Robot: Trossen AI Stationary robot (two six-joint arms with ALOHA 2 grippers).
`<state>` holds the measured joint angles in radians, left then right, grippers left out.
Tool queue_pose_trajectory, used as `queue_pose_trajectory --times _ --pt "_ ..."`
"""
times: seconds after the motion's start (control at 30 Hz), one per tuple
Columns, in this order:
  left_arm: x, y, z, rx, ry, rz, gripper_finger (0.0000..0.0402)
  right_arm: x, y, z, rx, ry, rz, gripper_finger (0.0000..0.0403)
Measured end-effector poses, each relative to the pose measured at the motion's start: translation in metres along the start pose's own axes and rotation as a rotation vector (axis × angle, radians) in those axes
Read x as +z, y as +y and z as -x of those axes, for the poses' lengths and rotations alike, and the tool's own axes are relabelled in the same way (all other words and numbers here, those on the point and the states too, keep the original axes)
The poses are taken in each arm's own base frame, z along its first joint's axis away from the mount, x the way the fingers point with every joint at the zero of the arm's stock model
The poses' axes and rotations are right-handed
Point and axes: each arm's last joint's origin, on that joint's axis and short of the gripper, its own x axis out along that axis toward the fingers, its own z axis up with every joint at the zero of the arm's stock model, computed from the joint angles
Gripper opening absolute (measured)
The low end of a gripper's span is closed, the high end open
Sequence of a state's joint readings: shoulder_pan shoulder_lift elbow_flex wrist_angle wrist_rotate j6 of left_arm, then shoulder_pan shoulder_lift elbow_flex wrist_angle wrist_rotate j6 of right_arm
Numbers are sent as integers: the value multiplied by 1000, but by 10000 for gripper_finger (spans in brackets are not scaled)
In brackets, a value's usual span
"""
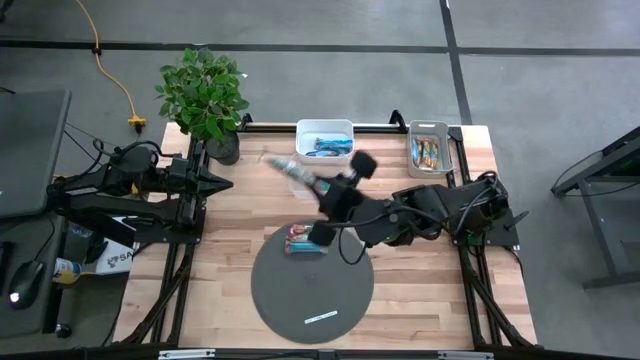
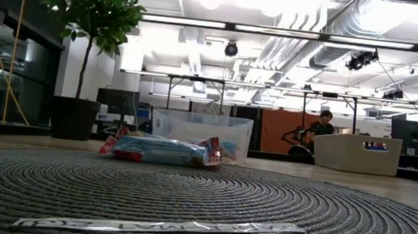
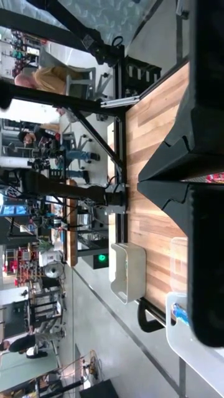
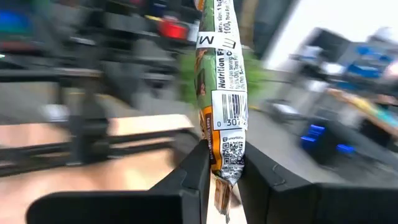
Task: Pick and place Granola Bars by type
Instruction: Put the yellow granola bar into the gray bin
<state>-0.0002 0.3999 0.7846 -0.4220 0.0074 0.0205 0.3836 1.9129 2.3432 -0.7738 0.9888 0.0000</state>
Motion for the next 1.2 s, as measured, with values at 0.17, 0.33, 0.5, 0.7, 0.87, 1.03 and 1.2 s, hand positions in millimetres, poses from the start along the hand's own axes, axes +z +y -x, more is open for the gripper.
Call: queue_pose_trajectory --times 0.17,0.33,0.5,0.7,0.87,1.03,1.2 --pt "0 0 0 0 -1 0 1 -5 -20 5 -252 40 -11 53" --pt "0 0 0 0 -1 0 1 -16 -45 6 -385 78 -75 53" --pt "0 0 0 0 -1 0 1 -37 -77 -6 -402 225 -186 53" --pt "0 0 0 0 0 0 1 -62 -109 -34 -400 452 -258 53" --pt "0 0 0 0 -1 0 1 -91 -137 -60 -462 618 -307 53" --pt "0 0 0 0 0 0 1 -139 -160 -81 -528 842 -320 53" --pt "0 0 0 0 -1 0 1 -188 -180 -87 -615 1028 -291 53"
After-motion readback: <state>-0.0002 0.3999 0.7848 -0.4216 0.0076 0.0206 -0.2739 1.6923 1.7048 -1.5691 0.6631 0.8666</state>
